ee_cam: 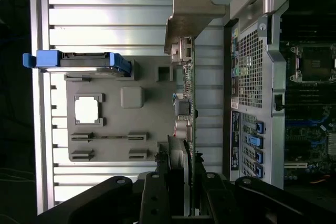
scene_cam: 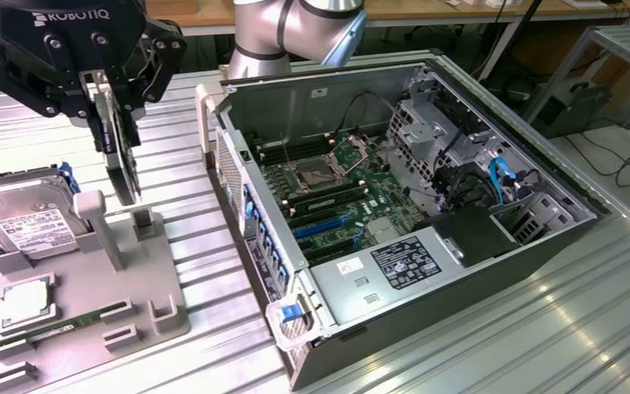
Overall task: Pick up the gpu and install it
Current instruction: 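Pick up the gpu and move the gpu toward the slot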
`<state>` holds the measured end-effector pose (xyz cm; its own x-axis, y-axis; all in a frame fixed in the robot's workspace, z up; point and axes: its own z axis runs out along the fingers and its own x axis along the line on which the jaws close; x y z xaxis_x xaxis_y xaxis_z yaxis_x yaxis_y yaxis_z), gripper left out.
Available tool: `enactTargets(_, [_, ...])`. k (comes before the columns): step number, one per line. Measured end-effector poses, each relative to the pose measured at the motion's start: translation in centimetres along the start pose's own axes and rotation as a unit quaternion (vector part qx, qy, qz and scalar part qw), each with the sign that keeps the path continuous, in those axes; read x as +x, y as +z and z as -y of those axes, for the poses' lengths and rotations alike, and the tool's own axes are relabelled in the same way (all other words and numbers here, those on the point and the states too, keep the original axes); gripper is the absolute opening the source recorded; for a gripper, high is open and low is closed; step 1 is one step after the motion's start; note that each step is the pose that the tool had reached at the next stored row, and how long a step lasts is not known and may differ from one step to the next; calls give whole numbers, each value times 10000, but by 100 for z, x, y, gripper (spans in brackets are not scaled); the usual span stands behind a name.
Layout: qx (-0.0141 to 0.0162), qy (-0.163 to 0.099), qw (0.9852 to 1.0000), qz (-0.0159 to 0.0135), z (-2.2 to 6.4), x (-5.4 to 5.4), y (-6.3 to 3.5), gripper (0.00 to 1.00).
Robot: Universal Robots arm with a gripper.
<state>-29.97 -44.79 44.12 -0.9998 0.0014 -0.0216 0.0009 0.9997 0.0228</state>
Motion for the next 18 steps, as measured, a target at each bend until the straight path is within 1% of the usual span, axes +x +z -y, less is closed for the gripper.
enactTargets(18, [0,0,10000,0,0,-110,3,28])
